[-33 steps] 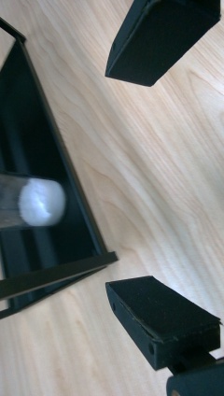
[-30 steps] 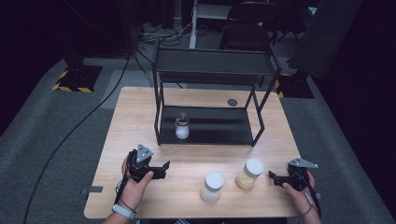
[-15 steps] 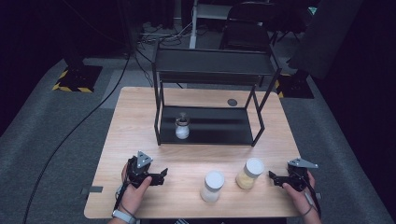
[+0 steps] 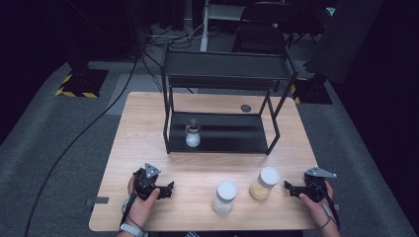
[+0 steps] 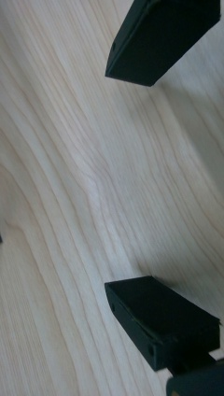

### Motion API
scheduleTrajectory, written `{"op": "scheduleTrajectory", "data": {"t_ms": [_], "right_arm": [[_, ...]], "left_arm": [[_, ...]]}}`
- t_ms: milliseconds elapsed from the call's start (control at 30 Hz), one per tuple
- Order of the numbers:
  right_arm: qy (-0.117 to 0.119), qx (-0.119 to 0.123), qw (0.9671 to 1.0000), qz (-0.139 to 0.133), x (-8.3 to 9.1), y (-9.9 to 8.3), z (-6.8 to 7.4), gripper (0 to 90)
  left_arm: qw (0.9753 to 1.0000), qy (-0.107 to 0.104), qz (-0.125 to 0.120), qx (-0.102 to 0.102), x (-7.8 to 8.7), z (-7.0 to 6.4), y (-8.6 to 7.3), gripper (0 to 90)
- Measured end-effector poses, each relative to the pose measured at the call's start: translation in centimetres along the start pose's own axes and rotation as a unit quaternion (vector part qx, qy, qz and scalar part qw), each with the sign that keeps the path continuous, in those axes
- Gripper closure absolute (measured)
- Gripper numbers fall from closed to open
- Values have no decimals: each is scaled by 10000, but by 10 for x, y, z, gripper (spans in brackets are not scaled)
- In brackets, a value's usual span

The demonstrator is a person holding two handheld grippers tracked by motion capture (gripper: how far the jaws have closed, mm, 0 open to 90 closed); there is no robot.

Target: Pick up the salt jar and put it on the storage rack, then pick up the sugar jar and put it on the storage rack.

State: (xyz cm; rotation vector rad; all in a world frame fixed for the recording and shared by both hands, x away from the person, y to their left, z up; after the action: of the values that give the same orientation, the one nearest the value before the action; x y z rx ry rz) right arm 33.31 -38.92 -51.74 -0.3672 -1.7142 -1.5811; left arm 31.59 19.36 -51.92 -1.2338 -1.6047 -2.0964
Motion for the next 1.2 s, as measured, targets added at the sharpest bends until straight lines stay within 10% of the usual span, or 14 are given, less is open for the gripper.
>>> {"op": "scheduleTrajectory", "data": {"t_ms": [733,1200], "right_arm": [[106,-9,9999,-22,2,2,2,46],[397,-57,9989,-260,34,21,16,46]], "left_arm": [[10000,-3,-8,3,-1,0,0,3],[10000,-5,-2,3,0,0,0,3]]}}
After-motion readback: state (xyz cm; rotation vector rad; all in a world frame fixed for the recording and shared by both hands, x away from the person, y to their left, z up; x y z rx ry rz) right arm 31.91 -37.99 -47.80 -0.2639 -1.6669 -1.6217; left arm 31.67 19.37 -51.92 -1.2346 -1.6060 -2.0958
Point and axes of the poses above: each handheld gripper's, and its own axes: x roughly backward along the jaws, y roughly out of its top, z roughly to its left, the point moved 10 cm from there along -x, roughly forward along the jaws, and after that the axes turned 5 degrees about -x, right-handed, at the moved point
